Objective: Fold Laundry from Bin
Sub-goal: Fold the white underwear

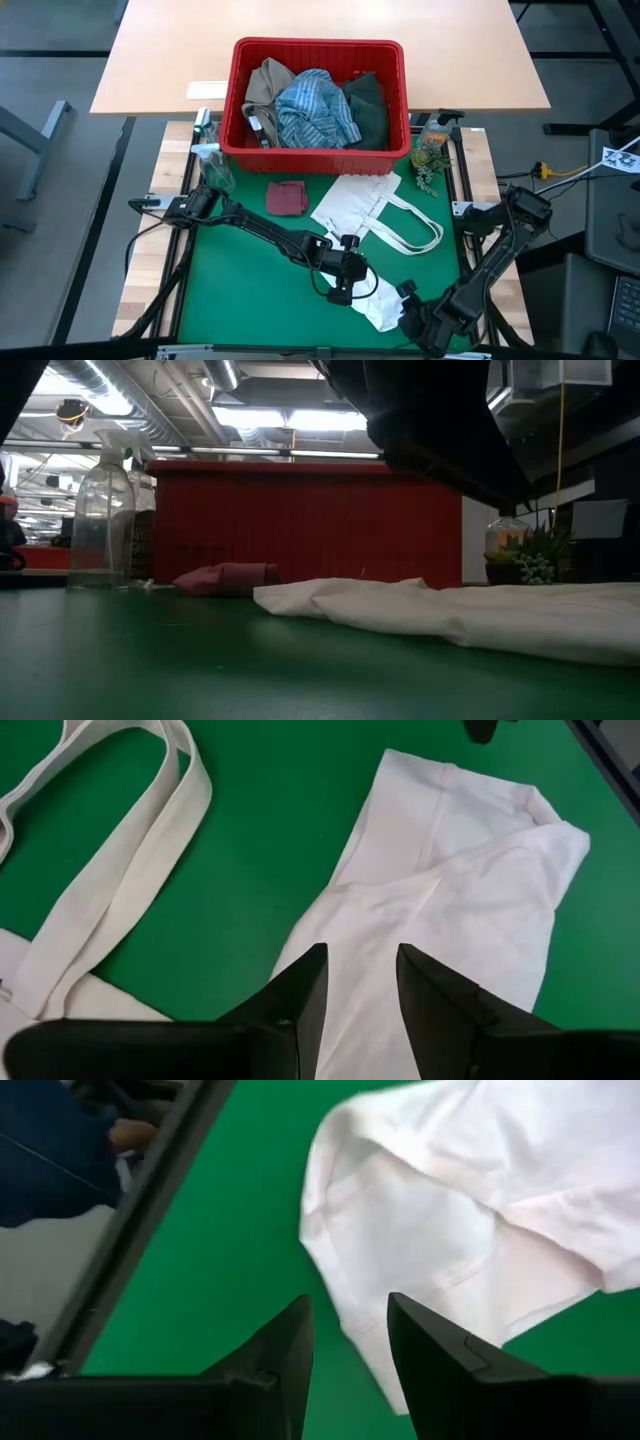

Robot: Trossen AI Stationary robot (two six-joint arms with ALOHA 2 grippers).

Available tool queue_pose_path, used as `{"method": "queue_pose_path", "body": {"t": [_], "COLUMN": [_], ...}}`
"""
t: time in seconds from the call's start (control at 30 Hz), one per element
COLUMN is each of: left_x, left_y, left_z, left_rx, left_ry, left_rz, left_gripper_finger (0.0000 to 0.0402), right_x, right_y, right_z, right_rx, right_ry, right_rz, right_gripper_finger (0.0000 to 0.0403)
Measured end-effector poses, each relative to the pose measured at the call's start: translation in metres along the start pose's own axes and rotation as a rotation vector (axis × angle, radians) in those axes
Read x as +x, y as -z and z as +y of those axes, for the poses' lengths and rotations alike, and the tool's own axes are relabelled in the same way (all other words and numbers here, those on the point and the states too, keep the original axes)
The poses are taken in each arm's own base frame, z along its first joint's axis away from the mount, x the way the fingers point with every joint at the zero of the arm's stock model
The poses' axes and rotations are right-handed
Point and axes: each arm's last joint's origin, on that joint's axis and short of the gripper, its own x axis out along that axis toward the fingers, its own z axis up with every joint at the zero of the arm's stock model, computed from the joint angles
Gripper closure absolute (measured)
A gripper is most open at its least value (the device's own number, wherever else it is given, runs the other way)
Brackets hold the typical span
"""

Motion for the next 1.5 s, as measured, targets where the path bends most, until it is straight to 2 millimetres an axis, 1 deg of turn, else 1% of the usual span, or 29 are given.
{"method": "queue_pose_path", "body": {"t": [0.1, 0.3, 0.5, 0.57, 0.63, 0.77, 0.83, 0.97, 1.03, 1.17, 1.3, 1.43, 1.5], "left_x": [0.0, 0.0, 0.0, -0.002, -0.006, -0.02, -0.025, -0.03, -0.032, -0.032, -0.032, -0.032, -0.032], "left_y": [0.0, 0.0, 0.0, 0.0, -0.002, -0.005, -0.005, -0.004, -0.005, -0.003, -0.002, -0.002, -0.002], "left_z": [0.0, 0.0, 0.0, 0.0, 0.001, 0.002, 0.003, 0.003, 0.003, 0.003, 0.003, 0.002, 0.0], "left_rx": [0.0, 0.0, -0.002, 0.0, 0.0, 0.002, 0.001, -0.032, -0.061, -0.073, -0.077, -0.076, -0.078], "left_ry": [0.0, 0.001, 0.001, 0.001, 0.002, 0.007, 0.006, 0.008, 0.008, 0.015, 0.03, 0.032, 0.035], "left_rz": [0.0, 0.0, 0.0, 0.007, 0.003, 0.027, 0.049, 0.072, 0.068, 0.094, 0.099, 0.1, 0.101], "left_gripper_finger": [0.0286, 0.0286, 0.0286, 0.0287, 0.029, 0.03, 0.0304, 0.031, 0.0311, 0.0311, 0.0311, 0.0311, 0.0311], "right_x": [0.011, 0.032, 0.043, 0.044, 0.044, 0.045, 0.045, 0.041, 0.037, 0.023, 0.01, -0.004, -0.009], "right_y": [0.002, 0.006, 0.007, 0.007, 0.008, 0.008, 0.008, 0.004, 0.0, -0.006, -0.013, -0.023, -0.03], "right_z": [0.002, 0.005, 0.006, 0.007, 0.007, 0.007, 0.007, 0.009, 0.01, 0.012, 0.012, 0.014, 0.014], "right_rx": [-0.014, -0.062, -0.089, -0.089, -0.089, -0.074, -0.057, -0.049, -0.05, -0.064, -0.072, -0.102, -0.121], "right_ry": [-0.023, 0.013, 0.02, 0.014, 0.009, -0.001, -0.014, -0.047, -0.046, -0.042, -0.019, -0.026, -0.02], "right_rz": [0.048, 0.108, 0.141, 0.147, 0.152, 0.156, 0.163, 0.173, 0.19, 0.247, 0.282, 0.264, 0.228], "right_gripper_finger": [0.0272, 0.0272, 0.0278, 0.0293, 0.0317, 0.0381, 0.0396, 0.0382, 0.0384, 0.0399, 0.0394, 0.04, 0.0399]}}
